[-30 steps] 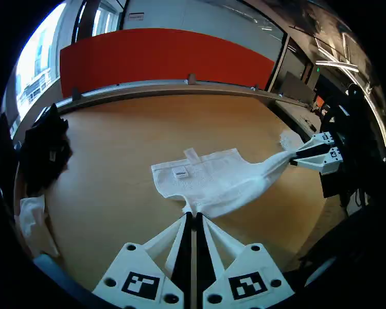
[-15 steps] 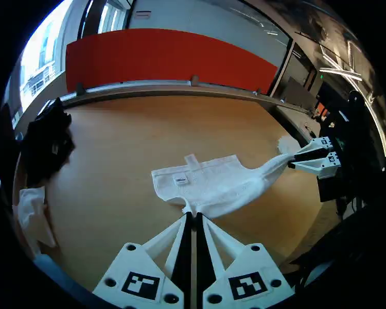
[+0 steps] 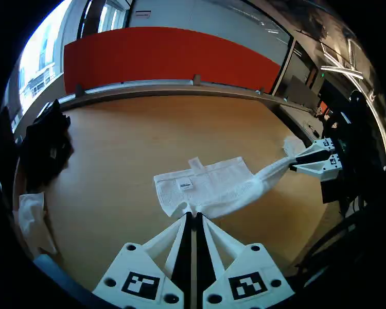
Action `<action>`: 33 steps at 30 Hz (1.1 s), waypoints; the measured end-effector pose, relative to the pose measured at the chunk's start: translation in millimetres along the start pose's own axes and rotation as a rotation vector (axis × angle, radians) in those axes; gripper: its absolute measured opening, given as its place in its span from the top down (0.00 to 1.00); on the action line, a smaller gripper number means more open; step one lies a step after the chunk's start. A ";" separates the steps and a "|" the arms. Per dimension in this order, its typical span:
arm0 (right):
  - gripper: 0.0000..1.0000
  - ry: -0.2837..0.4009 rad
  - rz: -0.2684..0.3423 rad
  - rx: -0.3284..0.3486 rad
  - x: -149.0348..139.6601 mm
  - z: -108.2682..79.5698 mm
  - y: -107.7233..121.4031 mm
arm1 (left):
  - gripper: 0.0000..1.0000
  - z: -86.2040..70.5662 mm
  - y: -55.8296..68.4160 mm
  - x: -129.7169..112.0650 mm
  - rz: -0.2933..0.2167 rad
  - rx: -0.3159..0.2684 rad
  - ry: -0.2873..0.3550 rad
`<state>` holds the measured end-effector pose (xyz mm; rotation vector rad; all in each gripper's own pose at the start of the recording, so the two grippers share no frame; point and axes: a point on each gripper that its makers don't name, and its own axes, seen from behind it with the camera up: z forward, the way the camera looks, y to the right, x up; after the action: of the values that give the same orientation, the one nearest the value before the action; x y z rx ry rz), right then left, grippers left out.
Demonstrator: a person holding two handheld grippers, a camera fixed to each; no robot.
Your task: Fold towel
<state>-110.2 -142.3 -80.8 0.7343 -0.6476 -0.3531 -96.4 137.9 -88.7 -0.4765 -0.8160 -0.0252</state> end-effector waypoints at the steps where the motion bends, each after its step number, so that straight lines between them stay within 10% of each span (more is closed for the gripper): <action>1: 0.86 -0.005 0.000 -0.003 -0.5 2.9 2.3 | 0.95 3.3 -1.6 1.3 -0.003 0.003 0.000; 33: 0.85 -0.132 0.080 -0.008 -43.9 76.3 42.7 | 0.95 94.3 -40.5 6.1 0.060 0.049 -0.073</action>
<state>-190.0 -128.6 -25.8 0.6789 -0.7976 -0.3329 -165.8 142.0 -13.0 -0.4572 -0.8717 0.0686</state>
